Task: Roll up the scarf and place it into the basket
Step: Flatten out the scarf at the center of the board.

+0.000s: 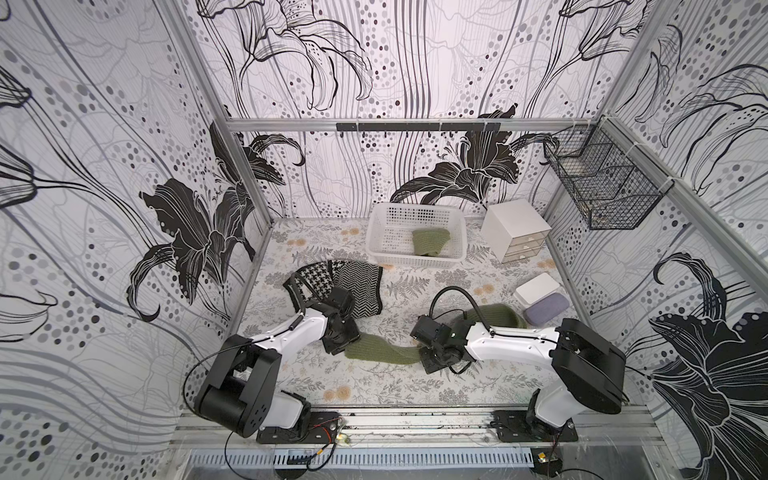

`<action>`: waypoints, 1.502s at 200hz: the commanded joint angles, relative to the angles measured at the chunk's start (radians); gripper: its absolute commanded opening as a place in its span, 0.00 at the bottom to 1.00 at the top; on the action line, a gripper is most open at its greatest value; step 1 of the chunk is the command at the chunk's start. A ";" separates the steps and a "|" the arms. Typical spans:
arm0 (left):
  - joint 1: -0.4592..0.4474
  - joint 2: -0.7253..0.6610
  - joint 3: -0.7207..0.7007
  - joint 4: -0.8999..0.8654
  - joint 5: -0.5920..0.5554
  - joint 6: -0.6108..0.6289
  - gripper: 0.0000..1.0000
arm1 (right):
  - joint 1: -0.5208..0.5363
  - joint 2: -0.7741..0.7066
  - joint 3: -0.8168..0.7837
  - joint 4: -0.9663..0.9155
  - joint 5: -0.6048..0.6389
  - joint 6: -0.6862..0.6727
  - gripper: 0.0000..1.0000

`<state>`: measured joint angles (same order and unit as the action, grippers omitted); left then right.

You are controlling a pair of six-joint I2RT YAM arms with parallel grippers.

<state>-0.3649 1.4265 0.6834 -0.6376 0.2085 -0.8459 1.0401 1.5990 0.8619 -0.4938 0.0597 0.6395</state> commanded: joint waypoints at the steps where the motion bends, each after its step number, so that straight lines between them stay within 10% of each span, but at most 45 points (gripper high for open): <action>1: -0.012 0.051 -0.063 0.111 0.020 -0.043 0.00 | -0.008 -0.040 -0.015 -0.078 0.011 0.005 0.00; 71: 0.212 -0.247 0.323 -0.229 -0.146 0.164 0.00 | -0.216 -0.546 0.126 -0.293 -0.113 -0.183 0.00; 164: 0.715 -0.301 0.682 -0.320 -0.017 0.403 0.00 | -0.672 -0.543 0.526 -0.559 0.263 -0.281 0.00; 256: 0.746 -0.396 0.681 -0.348 0.076 0.457 0.00 | -0.809 -0.508 0.814 -0.629 0.475 -0.425 0.00; 300: 0.739 -0.495 0.624 -0.360 0.313 0.512 0.00 | -0.809 -0.526 0.833 -0.641 0.474 -0.423 0.00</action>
<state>0.3733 0.9951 1.3476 -1.0031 0.3592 -0.3874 0.2382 1.0889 1.6890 -1.1007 0.5034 0.2401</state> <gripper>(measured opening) 0.046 0.041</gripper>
